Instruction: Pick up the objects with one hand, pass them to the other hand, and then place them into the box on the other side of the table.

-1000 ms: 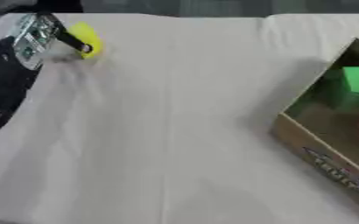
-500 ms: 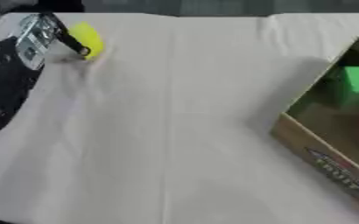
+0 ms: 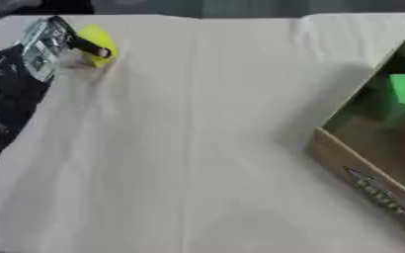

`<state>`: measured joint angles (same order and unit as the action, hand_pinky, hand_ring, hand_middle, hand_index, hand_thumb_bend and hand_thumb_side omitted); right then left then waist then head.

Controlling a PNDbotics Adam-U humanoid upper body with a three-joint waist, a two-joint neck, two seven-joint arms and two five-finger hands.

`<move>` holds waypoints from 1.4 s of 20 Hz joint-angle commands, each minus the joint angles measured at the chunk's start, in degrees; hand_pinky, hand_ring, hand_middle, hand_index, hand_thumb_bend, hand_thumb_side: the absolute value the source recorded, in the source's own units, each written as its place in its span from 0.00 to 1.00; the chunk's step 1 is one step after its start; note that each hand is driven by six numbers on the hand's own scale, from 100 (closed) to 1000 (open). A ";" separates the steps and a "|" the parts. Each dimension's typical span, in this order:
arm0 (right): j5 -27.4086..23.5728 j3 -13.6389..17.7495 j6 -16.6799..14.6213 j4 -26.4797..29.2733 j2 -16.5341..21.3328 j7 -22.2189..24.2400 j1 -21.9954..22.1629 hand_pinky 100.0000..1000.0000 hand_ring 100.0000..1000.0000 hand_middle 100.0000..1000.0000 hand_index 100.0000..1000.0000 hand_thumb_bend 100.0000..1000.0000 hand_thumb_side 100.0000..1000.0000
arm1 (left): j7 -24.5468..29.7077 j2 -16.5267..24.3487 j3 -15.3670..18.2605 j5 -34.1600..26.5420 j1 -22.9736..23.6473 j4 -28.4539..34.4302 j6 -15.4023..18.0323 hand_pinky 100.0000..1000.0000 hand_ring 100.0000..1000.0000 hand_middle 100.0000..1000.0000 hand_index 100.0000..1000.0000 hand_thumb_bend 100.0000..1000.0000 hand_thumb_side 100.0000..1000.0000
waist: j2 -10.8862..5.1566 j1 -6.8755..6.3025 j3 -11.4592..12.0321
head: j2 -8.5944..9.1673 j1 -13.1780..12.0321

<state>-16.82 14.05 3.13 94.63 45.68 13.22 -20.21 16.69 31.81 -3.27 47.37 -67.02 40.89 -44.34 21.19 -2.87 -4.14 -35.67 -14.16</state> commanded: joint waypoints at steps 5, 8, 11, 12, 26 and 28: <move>0.58 0.55 0.06 0.22 1.23 0.43 -0.69 1.00 0.74 0.75 0.80 0.00 0.77 | -3.36 0.64 0.57 -1.76 -1.02 0.53 -1.82 0.75 0.75 0.61 0.59 0.20 0.17 | 0.07 -0.64 -0.20 | 0.49 -0.40; 0.45 0.56 0.06 0.19 1.28 0.48 -0.73 1.00 0.74 0.75 0.80 0.00 0.77 | -4.24 0.70 0.27 -2.50 -1.10 0.98 -1.97 0.73 0.73 0.57 0.55 0.13 0.08 | -0.13 -0.57 -0.08 | 0.08 -0.22; 0.19 0.59 0.00 0.15 1.48 0.38 -0.50 1.00 0.74 0.75 0.80 0.00 0.76 | -4.89 1.04 -0.32 -3.88 -1.09 3.17 -1.38 0.71 0.70 0.54 0.51 0.06 0.04 | -0.60 -0.33 0.24 | -0.51 0.24; 0.09 0.62 -0.03 0.12 1.57 0.30 -0.36 1.00 0.74 0.75 0.80 0.00 0.76 | -4.93 1.34 -0.80 -4.45 -1.01 4.44 -1.00 0.71 0.69 0.54 0.51 0.05 0.04 | -0.80 -0.24 0.41 | -0.72 0.44; -1.64 0.62 -0.39 0.10 3.17 -0.68 1.24 1.00 0.74 0.75 0.80 0.00 0.73 | -0.03 10.86 -8.52 -18.41 10.30 42.84 2.10 0.65 0.61 0.46 0.48 0.00 0.08 | -4.31 0.69 2.53 | -2.81 5.14; -1.95 0.61 -0.45 0.16 3.39 -0.83 1.40 1.00 0.74 0.75 0.80 0.00 0.72 | 0.19 11.85 -8.90 -19.83 12.46 48.10 1.96 0.64 0.60 0.45 0.48 0.00 0.08 | -4.83 0.87 2.77 | -2.94 6.15</move>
<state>-18.32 14.08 2.75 94.26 46.34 12.75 -18.56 16.62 40.93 -12.30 28.54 -53.84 85.30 -42.38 18.73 -3.01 -1.37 -38.51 -8.59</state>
